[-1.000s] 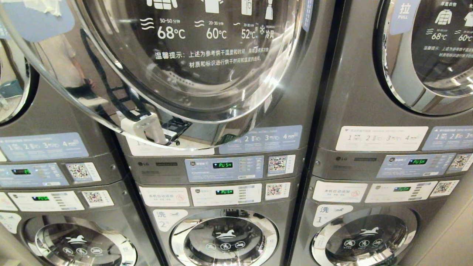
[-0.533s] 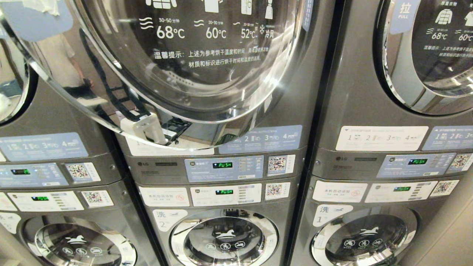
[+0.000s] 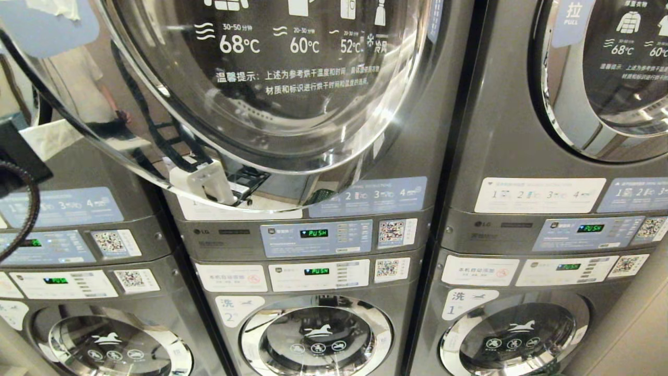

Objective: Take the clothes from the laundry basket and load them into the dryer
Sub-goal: Open the dryer

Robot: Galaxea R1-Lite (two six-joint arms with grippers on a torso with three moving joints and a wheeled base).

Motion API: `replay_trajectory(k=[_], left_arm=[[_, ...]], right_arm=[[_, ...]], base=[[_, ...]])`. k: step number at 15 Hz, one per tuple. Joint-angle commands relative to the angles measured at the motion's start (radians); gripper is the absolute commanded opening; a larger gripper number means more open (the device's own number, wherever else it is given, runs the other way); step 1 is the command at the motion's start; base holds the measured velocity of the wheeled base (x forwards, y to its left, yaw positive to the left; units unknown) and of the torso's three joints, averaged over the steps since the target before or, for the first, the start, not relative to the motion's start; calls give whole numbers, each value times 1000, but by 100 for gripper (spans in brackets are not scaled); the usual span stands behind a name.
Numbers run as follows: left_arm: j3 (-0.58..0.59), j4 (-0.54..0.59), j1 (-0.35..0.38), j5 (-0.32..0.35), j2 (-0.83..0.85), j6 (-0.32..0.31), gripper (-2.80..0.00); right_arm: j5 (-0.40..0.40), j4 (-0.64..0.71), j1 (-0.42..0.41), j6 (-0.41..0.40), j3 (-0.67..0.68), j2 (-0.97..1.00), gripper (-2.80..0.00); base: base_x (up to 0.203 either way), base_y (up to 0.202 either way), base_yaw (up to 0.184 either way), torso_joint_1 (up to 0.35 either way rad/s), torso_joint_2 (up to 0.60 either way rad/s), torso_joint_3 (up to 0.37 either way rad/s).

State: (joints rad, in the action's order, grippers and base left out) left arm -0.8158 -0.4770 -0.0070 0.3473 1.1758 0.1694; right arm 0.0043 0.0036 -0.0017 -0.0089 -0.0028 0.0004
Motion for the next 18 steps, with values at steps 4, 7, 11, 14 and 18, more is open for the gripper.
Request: replay_trajectory(k=[4,7,11,14,18], left_arm=[[8,2,-88,43,-41,-10,-280],[38,6,-93,48,-76,-10,-280],[55,10,-93,43,-76,-8,-280],[97,18,-93,47,-93,-11,-280],[106,15,-93,47,-103,-17,-280]], right_arm=[[0,-1,0,-2,0,-2,0],[0,-1,-1,-1,0,-2,0],[0,-4,-1,0,1,-2,0],[0,-4,0,0,1,-2,0],[0,-4,-1,-2,1,-2,0]], base=[[0,0,0,0,0,0],[0,0,0,0,0,0],[0,0,0,0,0,0],[0,0,0,0,0,0],[0,0,0,0,0,0]])
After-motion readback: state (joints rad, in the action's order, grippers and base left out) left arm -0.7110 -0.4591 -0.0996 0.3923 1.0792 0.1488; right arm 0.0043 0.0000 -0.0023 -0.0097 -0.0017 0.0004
